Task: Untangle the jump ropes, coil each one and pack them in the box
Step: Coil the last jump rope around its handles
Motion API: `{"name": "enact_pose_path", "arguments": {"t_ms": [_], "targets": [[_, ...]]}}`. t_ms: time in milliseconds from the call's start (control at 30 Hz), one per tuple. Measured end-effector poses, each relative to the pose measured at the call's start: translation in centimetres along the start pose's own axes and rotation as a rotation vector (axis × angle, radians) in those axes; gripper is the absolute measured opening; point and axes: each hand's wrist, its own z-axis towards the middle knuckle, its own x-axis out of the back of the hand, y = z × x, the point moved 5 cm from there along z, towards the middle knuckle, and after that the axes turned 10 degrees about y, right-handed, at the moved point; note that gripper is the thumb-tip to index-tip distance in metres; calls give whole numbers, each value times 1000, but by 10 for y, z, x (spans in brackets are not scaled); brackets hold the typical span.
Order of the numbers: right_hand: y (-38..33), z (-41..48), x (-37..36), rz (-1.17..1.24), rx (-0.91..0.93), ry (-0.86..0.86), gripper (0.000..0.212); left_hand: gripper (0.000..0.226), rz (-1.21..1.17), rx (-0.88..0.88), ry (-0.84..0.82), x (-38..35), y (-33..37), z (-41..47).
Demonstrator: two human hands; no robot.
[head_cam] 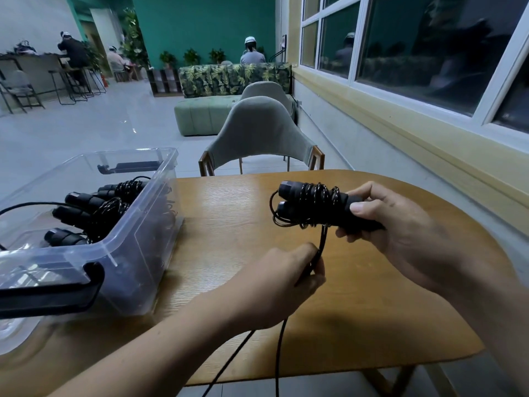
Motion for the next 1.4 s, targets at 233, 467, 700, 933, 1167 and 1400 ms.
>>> {"name": "enact_pose_path", "arguments": {"t_ms": [233,467,700,933,1167,1400], "targets": [[10,1,-1,-370,57,-47,9,14,119,-129,69,10,5,0],[17,-5,-14,-589,6,-236,6,4,130,-207,222,31,-1,-3],[18,-18,-27,-626,-71,-478,12,11,36,-280,215,33,0,-5],[7,-23,-23,-388,-98,-574,24,11,-226,-153,266,46,-18,5],[-4,-24,-21,-53,-99,-554,35,30,-234,-146,200,33,-25,13],[-13,-17,-20,221,-75,-362,17,20,-249,17,179,2,-64,9]]}}
